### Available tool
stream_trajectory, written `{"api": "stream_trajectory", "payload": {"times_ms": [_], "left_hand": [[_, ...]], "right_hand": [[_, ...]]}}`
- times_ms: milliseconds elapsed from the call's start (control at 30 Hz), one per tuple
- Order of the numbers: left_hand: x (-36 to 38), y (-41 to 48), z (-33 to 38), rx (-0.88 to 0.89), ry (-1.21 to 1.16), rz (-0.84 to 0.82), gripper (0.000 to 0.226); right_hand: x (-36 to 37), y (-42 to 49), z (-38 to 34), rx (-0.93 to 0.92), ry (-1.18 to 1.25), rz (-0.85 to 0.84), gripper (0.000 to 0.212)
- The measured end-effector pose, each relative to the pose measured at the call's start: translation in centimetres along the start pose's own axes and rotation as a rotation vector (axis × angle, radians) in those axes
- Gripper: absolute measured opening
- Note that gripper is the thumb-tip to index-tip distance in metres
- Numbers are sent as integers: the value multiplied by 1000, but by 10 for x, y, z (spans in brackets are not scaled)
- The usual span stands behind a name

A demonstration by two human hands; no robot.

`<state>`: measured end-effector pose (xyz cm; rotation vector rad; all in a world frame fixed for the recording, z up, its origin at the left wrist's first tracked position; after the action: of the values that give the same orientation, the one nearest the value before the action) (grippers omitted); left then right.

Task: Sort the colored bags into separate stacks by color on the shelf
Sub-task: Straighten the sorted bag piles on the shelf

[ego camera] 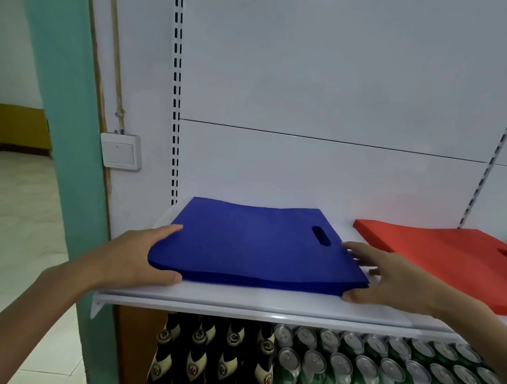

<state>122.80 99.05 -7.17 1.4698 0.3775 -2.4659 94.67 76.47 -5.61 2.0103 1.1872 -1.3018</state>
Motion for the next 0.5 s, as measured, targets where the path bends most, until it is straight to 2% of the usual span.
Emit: {"api": "stream_trajectory", "payload": {"times_ms": [133,200,267,333,400,500], "left_hand": [[-2,2,1,9,35,36,130],[-2,1,-2,8,39,31,124],[-3,-1,-6,7,49,4,129],[-7,-2,-7,11,54,-9,118],[-11,-3,-7,4,43,-4,105],[-14,-5,-6,5,48,15,104]], "right_hand": [[-3,-4,-7,-38,-132,73,94],[-4,-6,-10,-47,-188,104,88],[-5,-8,-9,-54,-191,102,88],[-5,-9,-6,-72,-164,79,98],[-4,-10,-3,-76,-154,65,96],[-7,-11,-5,-97,-159,76,95]]}}
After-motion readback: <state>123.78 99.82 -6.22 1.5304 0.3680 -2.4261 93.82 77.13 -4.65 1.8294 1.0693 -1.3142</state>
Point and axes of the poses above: each hand's wrist, its own y-axis towards the middle knuckle, its own x-axis out of the palm, z = x × y, the point moved 7 cm from there along y, towards the middle knuckle, and after that the axes turned 8 degrees about -z, right-handed, at the moved point
